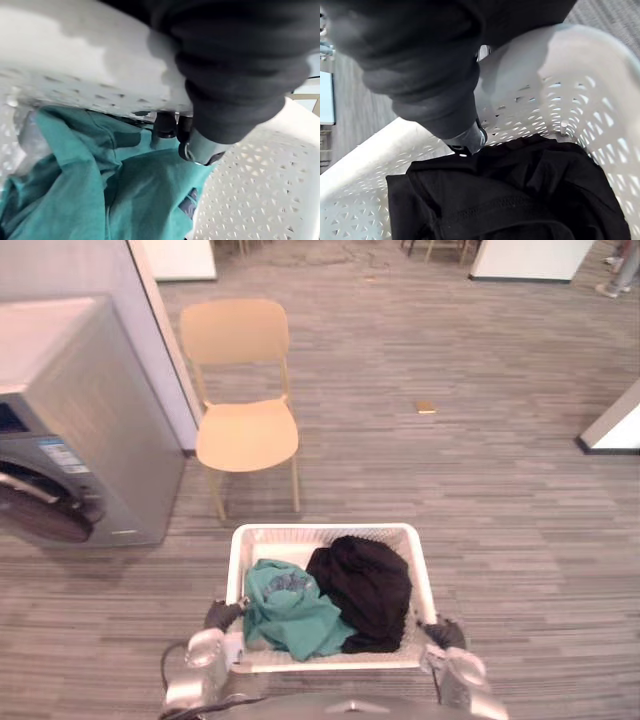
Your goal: Pick up the laundry basket with both hands and put the clothes into the washing machine.
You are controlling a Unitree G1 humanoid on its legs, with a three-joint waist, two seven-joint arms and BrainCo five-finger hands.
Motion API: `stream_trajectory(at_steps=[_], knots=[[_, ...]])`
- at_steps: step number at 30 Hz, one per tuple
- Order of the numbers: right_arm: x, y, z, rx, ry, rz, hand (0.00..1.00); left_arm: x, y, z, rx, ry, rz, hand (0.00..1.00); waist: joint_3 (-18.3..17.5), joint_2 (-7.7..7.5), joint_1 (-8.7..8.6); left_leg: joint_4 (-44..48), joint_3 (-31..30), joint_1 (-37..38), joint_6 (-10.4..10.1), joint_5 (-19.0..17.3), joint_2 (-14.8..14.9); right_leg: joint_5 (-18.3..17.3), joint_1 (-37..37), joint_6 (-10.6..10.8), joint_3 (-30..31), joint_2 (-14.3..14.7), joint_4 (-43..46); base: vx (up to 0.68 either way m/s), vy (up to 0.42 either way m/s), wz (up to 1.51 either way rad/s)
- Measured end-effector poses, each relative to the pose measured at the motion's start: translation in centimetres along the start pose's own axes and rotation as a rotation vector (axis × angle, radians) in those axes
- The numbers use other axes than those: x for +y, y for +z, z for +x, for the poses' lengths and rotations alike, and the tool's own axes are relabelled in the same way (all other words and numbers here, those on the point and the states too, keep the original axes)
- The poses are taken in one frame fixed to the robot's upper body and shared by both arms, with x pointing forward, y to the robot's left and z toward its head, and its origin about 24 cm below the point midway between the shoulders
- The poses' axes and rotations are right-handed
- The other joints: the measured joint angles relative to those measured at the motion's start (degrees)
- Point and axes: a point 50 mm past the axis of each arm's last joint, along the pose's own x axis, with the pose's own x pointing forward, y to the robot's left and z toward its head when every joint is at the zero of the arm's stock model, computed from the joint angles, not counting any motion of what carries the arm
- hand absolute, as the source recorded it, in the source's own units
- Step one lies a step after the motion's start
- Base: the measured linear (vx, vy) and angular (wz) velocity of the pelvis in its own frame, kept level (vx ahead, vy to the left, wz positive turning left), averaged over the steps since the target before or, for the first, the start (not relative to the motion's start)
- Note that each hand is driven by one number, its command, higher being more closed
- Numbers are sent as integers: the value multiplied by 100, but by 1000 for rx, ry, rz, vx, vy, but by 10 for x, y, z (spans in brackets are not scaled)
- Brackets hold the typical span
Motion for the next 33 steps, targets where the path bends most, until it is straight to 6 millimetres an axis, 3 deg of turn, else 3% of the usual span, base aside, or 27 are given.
stream_trajectory(at_steps=[1,2,3,4,5,7,8,9,11,12,13,14,15,17,18,20,22,24,26,28,29,30,31,32,33], knots=[[-9,-2,-1,3,-21,-12,100,-9,-1,1,9,-30,20,100,-47,-5,-72,-156,-40,119,107,-224,-455,682,-108,-101,0,-109,678,519,558,79],[-14,-9,-2,29,-31,-22,100,-10,-6,1,31,-32,30,100,-55,-48,-175,-327,125,424,421,-674,-706,1621,-395,-250,43,-232,1595,534,509,93],[-13,-12,-2,41,-30,-23,100,-7,-8,2,45,-19,33,100,-62,-60,-191,-395,107,540,502,-781,-837,1718,-643,-281,149,-225,2139,590,353,71],[-7,-9,1,39,-13,-28,100,-4,-3,4,35,-14,40,100,-43,-73,-187,-594,114,832,545,-884,-953,1407,-1280,-276,264,-102,3041,542,257,17],[0,-7,2,32,15,-43,100,3,-5,4,45,11,32,100,90,32,-132,-990,128,1418,510,-940,-1012,945,-1731,-379,196,95,3514,498,249,-7],[3,-12,0,50,31,-56,100,9,-15,0,72,32,29,100,264,201,-110,-1667,130,2416,498,-1038,-1024,243,-2185,-629,-143,401,3660,430,195,-21],[2,-14,-4,45,40,-57,100,11,-20,-3,85,38,27,100,344,372,-123,-1972,157,2912,464,-1097,-1005,-55,-2523,-640,-427,542,3432,426,131,-12],[5,-9,-7,12,53,-52,100,11,-20,-4,83,42,24,100,389,416,-131,-2099,191,3153,437,-1138,-1006,-164,-2708,-620,-605,549,3183,423,50,-6],[10,5,-11,-55,73,-40,100,11,-13,-7,46,41,16,100,431,443,-175,-2250,271,3532,303,-1305,-971,-160,-3034,-584,-1108,546,1704,433,-44,7],[10,5,-15,-60,73,-36,100,10,-6,-7,12,35,15,100,385,456,-184,-2263,304,3694,175,-1441,-965,223,-3012,-633,-1320,544,296,551,-114,42],[6,-1,-19,-46,62,-35,100,9,-4,-9,0,30,19,100,289,340,-221,-2263,176,3843,30,-1589,-969,1092,-2912,-870,-1267,595,-69,412,-88,41],[3,-2,-20,-42,55,-42,100,6,-6,-9,8,25,10,100,266,370,-222,-2259,134,3907,-50,-1637,-883,1026,-2902,-956,-1289,682,35,545,-104,22],[2,4,-20,-60,47,-49,100,2,-9,-11,15,19,-5,100,206,522,-200,-2086,174,3950,-119,-1643,-724,714,-2879,-988,-1318,799,176,508,-110,6],[0,15,-24,-112,49,-55,100,-3,-12,-11,24,13,-29,100,332,574,-312,-904,136,3657,-117,-1637,-448,378,-2624,-1061,-1516,824,347,529,-143,21],[-6,21,-29,-141,44,-70,100,-5,-16,-13,34,11,-58,100,439,653,-302,701,-5,3168,-79,-1220,-62,120,-2213,-1160,-1642,933,371,425,-114,16],[-11,31,-35,-187,41,-88,100,-9,-22,-19,42,3,-86,100,512,688,-166,2317,-221,2514,-59,-729,302,-117,-1770,-1196,-1656,1036,314,429,-50,-9],[-11,41,-41,-237,47,-94,100,-12,-21,-22,32,-3,-111,100,478,713,-86,2633,-166,2053,37,-807,450,-179,-1318,-1153,-1688,1046,-35,386,39,-3],[-6,49,-43,-274,67,-93,100,-12,-15,-23,-2,-4,-127,100,469,702,25,1953,-28,1887,129,-866,603,-146,-1109,-1098,-1614,1017,-295,356,110,-16],[1,56,-44,-304,90,-93,100,-7,-10,-24,-22,11,-145,100,463,689,92,862,-33,1923,129,-861,771,-121,-972,-1056,-1512,954,-371,275,144,-26],[9,63,-42,-327,119,-105,100,-4,-12,-25,-21,27,-172,100,422,645,119,-787,-240,2248,79,-666,782,-116,-969,-996,-1337,754,-305,223,231,-37],[10,66,-41,-337,124,-116,100,-4,-13,-25,-17,27,-189,100,368,658,126,-1465,-385,2391,34,-409,748,-134,-977,-781,-1219,638,-283,242,304,-41],[10,68,-41,-341,124,-125,100,-4,-14,-26,-17,26,-193,100,336,665,130,-1693,-444,2435,-72,-203,734,-169,-988,-658,-1164,578,-287,281,465,-38],[11,70,-40,-352,119,-146,100,-6,-15,-26,-13,24,-203,100,265,751,137,-2085,-489,2495,-351,289,716,-224,-990,-391,-1037,494,-301,279,596,-33],[10,71,-38,-351,115,-156,100,-8,-19,-28,-1,24,-213,100,127,860,104,-2322,-430,2568,-817,337,706,-261,-1013,-107,-925,422,-357,267,649,-26],[12,68,-35,-335,119,-154,100,-6,-20,-28,3,26,-206,100,45,789,69,-2413,-382,2657,-1019,116,605,-260,-1021,-2,-902,291,-401,194,579,-1]])
